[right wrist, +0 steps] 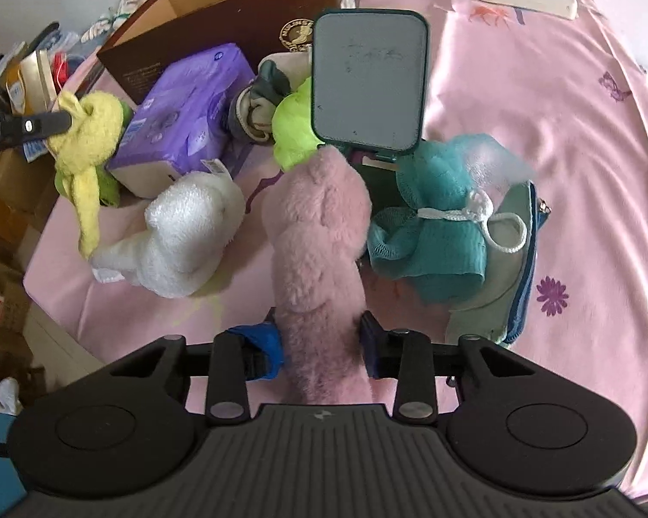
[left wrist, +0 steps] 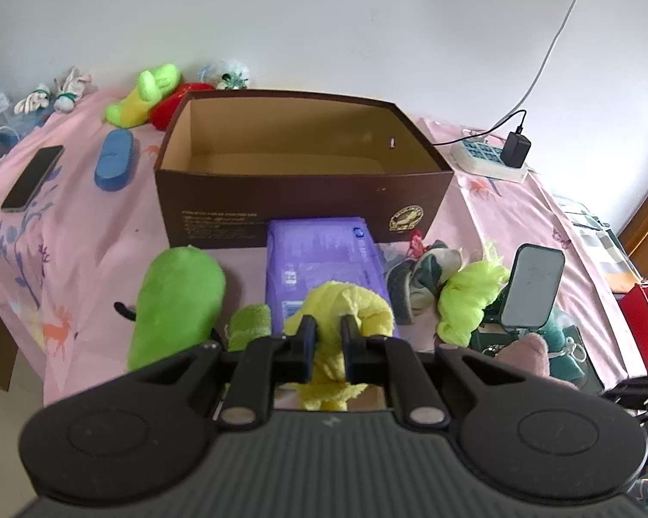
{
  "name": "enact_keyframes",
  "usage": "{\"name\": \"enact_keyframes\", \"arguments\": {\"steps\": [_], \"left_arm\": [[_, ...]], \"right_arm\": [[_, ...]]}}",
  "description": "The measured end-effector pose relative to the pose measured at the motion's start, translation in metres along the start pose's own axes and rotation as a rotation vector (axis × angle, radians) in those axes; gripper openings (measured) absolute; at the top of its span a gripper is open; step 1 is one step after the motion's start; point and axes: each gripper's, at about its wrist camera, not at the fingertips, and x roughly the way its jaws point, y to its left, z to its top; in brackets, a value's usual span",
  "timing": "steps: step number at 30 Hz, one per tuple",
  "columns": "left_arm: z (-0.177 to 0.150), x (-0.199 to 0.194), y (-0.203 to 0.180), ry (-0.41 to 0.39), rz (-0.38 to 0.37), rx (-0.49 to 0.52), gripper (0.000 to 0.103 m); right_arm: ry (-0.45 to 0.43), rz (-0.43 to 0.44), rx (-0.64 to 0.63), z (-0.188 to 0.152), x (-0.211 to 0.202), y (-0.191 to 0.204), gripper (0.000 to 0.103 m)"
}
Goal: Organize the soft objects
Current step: 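Grasp the pink teddy bear with the right tool while the left holds the towel, then carry the yellow towel and pink teddy bear over the brown box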
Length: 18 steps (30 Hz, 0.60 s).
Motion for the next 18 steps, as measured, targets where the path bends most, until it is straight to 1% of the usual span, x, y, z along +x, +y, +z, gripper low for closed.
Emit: {"name": "enact_keyframes", "arguments": {"steps": [3,7,13,18], "left_arm": [[0.002,0.002,0.0,0.007,0.0,0.003,0.01],[0.004,0.004,0.002,0.022,-0.01,-0.004,0.01],[0.005,0.001,0.007,0.04,-0.031,-0.02,0.01],[0.01,-0.004,0.015,0.047,-0.048,-0.036,0.01]], "right_arm": [[0.003,0.026,0.019,0.0,-0.005,-0.005,0.016],[-0.004,0.109,0.049,0.002,-0.02,-0.007,0.016],[-0.029,0.212,0.068,0.022,-0.042,-0.003,0.015],[-0.103,0.301,0.111,0.049,-0.057,0.005,0.016]]}}
